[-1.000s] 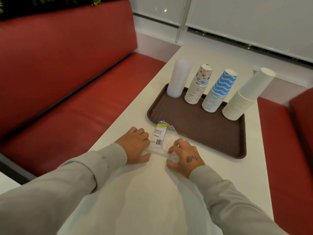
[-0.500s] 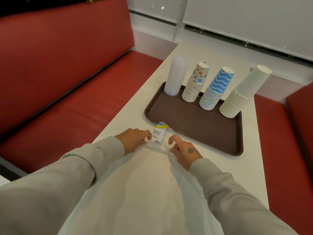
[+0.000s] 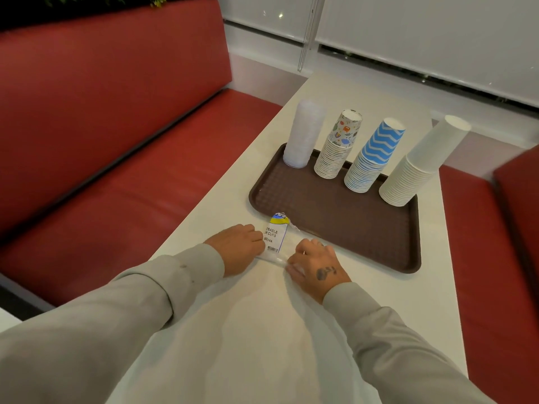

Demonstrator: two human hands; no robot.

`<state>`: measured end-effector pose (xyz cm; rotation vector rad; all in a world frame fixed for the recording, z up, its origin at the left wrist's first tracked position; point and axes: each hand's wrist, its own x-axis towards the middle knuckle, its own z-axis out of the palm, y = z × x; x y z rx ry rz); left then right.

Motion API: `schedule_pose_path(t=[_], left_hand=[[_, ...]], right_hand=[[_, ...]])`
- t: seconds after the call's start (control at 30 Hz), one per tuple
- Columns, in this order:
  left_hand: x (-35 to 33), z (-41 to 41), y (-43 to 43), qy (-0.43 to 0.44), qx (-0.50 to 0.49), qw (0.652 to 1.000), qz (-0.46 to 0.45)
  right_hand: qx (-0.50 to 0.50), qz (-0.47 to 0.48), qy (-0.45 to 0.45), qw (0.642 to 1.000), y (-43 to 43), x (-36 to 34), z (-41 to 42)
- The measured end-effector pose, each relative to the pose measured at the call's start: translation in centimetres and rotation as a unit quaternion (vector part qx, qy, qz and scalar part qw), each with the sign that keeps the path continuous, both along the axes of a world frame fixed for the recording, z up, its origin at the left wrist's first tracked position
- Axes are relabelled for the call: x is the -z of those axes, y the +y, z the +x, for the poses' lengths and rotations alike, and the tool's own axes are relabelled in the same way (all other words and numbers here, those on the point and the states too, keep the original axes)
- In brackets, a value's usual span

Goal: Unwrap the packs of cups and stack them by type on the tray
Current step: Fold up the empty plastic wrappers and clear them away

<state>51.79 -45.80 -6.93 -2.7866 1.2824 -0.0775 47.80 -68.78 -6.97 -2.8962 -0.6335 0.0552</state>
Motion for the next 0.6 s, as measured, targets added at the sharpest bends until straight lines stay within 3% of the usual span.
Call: schedule_pose_path(t=[0.17, 0.27, 0.37, 0.53, 0.6], left_hand=[[0.0, 0.2, 0.6, 0.032, -0.002, 0.999, -0.036], [-0.2, 0.7, -0.4, 0.101, -0.068, 0.993, 0.008], [-0.6, 0.7, -1.2, 0.129, -0.125, 0.984, 0.014], [-1.2, -0.2, -1.8, 0.116, -0.182, 0.976, -0.01], [-1.2, -0.2, -1.6, 0.052, -0.161, 0.985, -0.037]], right_hand=[[0.022, 0.017, 0.062, 0.998, -0.3, -0.6, 0.8], [0.072, 0.102, 0.097, 0.987, -0.3, -0.7, 0.7], [0.065, 0.094, 0.1, 0.988, -0.3, -0.5, 0.8], [0.036, 0.073, 0.038, 0.996, -0.8, 0.1, 0.0], [0.033, 0.076, 0.015, 0.996, -1.0, 0.4, -0.3]])
